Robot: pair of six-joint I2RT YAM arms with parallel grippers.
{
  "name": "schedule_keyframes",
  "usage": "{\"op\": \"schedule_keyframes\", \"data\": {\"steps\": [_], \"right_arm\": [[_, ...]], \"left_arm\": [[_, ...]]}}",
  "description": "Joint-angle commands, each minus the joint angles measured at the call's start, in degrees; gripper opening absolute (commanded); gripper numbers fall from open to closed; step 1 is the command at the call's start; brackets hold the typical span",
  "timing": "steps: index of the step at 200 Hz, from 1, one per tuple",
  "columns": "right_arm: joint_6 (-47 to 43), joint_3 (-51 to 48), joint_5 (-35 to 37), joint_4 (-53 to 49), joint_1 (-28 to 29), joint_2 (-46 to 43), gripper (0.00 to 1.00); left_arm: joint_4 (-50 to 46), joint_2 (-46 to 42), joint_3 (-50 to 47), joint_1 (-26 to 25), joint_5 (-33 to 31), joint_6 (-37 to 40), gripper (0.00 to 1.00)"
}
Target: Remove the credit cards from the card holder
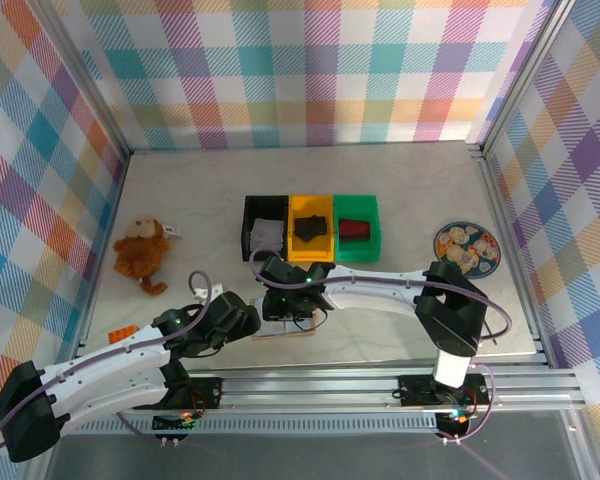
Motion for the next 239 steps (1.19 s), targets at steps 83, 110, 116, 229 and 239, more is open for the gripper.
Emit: {"op": "schedule_keyframes", "data": {"steps": [83,110,116,229,239], "right_arm": [[-2.87,14.68,-4.94,-12.50,-0.08,12.00,0.43],[-3.32,18.68,-3.46,-17.08,-0.05,14.76,0.45],[-3.52,19.93,-2.86,-18.65,-0.08,15.53,0.46],[-6.88,32.92,1.10,-30.27,0.48,24.24,0.48],[-6.92,33.47,1.44,-30.59,0.66,24.76,0.48]], "left_arm": [[-14.30,-19.08,-6.12,-0.46,-3.68,-8.52,0.94],[-15.15,-19.21,-6.20,-0.46,-3.86,-8.51,0.94],[-15.09,-19.13,-6.21,-0.46,-3.87,-8.42,0.94],[-14.96,-19.74,-6.51,-0.46,-4.12,-7.36,0.94],[-14.84,-19.74,-6.56,-0.46,-4.05,-7.20,0.94]]}}
